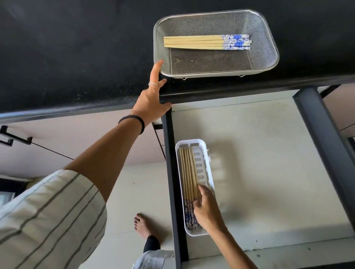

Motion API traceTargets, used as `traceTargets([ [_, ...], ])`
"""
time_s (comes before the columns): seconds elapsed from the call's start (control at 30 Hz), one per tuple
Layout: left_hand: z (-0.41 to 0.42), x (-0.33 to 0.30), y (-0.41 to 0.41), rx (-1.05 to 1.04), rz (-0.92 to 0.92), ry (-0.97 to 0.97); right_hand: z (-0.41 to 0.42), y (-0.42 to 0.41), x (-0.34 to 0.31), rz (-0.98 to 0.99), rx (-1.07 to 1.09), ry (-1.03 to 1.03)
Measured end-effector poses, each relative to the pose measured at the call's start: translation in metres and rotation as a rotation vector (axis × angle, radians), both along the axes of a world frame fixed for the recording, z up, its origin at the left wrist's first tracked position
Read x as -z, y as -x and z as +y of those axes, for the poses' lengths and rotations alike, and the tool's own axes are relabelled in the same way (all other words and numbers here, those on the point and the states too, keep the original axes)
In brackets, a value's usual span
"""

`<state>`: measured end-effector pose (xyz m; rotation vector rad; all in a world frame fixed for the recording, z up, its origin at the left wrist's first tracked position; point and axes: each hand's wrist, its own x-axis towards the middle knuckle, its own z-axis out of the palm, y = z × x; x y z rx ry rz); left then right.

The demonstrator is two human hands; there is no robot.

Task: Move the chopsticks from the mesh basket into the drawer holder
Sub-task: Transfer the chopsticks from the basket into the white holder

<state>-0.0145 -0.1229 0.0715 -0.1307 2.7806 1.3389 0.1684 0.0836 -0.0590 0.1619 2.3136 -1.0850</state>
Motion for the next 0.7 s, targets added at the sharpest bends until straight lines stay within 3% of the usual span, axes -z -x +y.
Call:
traceTargets([
  [0.23, 0.000, 0.001, -0.001, -0.006, 0.005, 0.001, 0.002, 0.003, 0.002, -0.032, -0.052, -0.008],
  [0.47, 0.001, 0.002, 0.001, -0.012, 0.004, 0.003, -0.013, 0.014, -0.001, 0.102, -0.092, -0.078],
  [0.7, 0.003, 0.002, 0.001, -0.021, -0.005, 0.002, -0.014, 0.015, 0.002, 0.188, -0.271, -0.132],
])
